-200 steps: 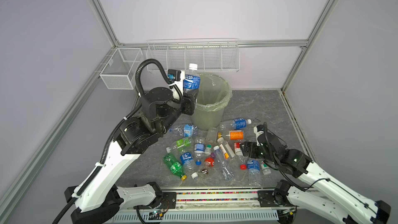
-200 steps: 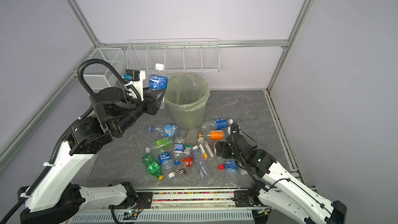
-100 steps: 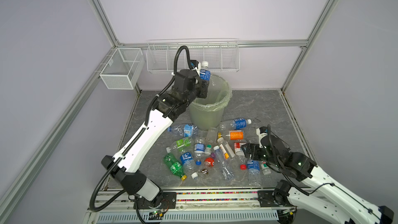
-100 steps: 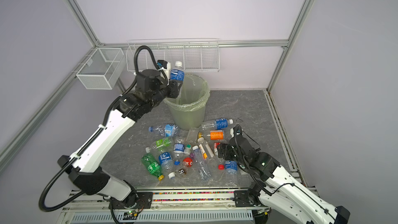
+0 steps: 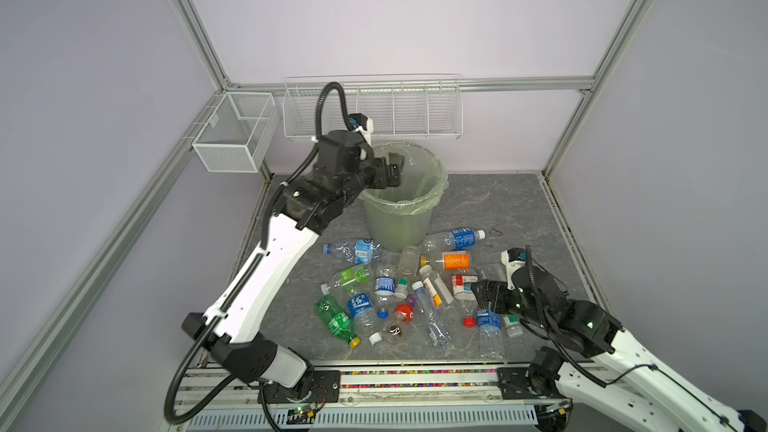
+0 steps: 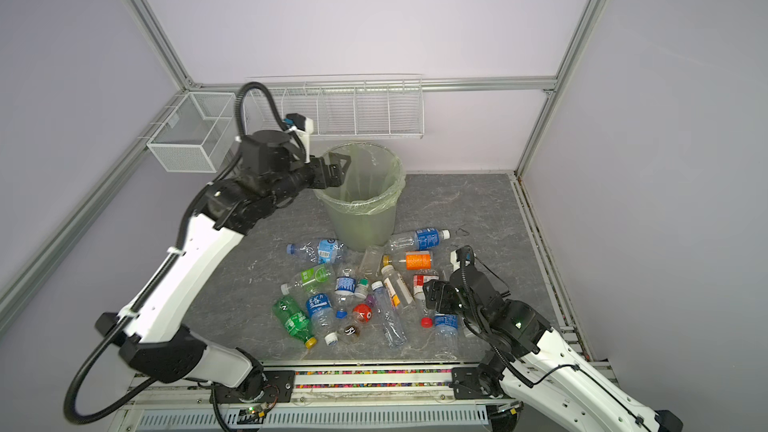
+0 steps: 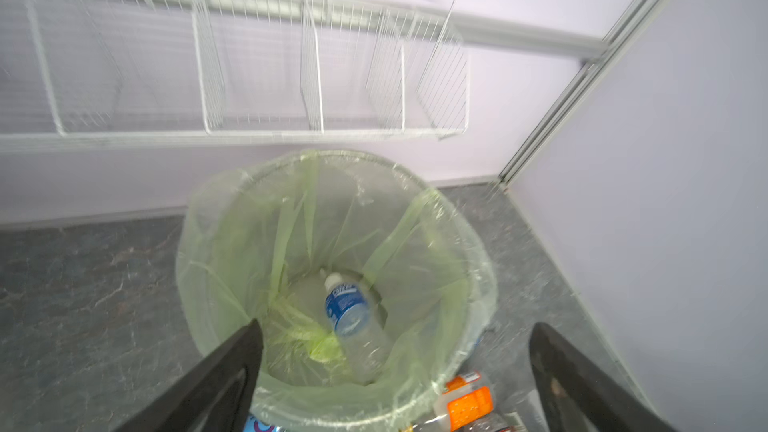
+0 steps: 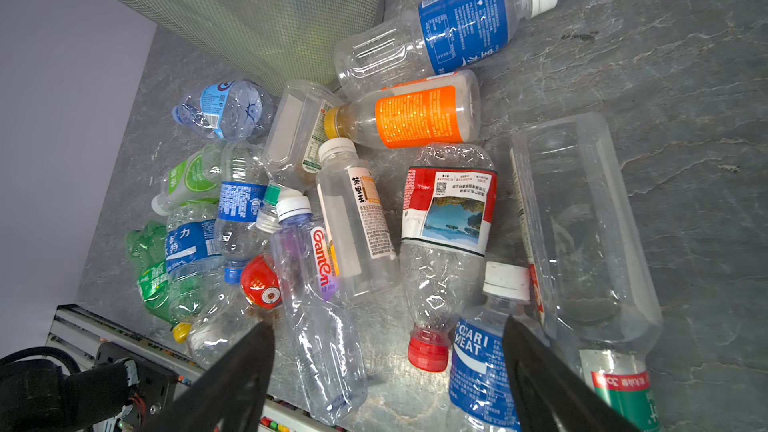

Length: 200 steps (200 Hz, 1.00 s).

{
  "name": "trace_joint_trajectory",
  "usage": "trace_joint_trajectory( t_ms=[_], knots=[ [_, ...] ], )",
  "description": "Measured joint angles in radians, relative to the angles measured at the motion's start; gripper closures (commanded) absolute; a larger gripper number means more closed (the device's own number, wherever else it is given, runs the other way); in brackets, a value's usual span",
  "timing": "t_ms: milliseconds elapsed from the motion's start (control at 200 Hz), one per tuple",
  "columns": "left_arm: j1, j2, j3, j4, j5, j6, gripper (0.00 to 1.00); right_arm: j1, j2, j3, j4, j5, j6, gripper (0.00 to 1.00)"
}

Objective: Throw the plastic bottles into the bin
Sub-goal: 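Withdraw the left gripper toward the pile while the right gripper moves toward the wastebasket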

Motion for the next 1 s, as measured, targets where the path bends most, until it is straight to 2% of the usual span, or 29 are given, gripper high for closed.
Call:
trace_joint_trajectory(
  t_ms=[210,485,750,1000],
  knots=[
    [0.000,-0.235,-0.105,0.092,0.003,-0.022,0.01,0.003,0.040,0.000,0.017,-0.023,-0.001,0.12],
    [0.000,-0.544,-0.494,0.125,-0.035,-0.093,0.01,0.004,0.052,0.000,0.028,-0.036,-0.006,0.12],
    [0.000,-0.849,-0.847,0.046,-0.111,-0.238,0.01,0.004,0.130,0.024,0.020,-0.026,-0.013,0.12],
    [0.000,-0.993,-1.114,-0.055,-0.095,-0.403,0.01,-0.012,0.251,0.137,-0.007,0.012,0.000,0.11]
  ],
)
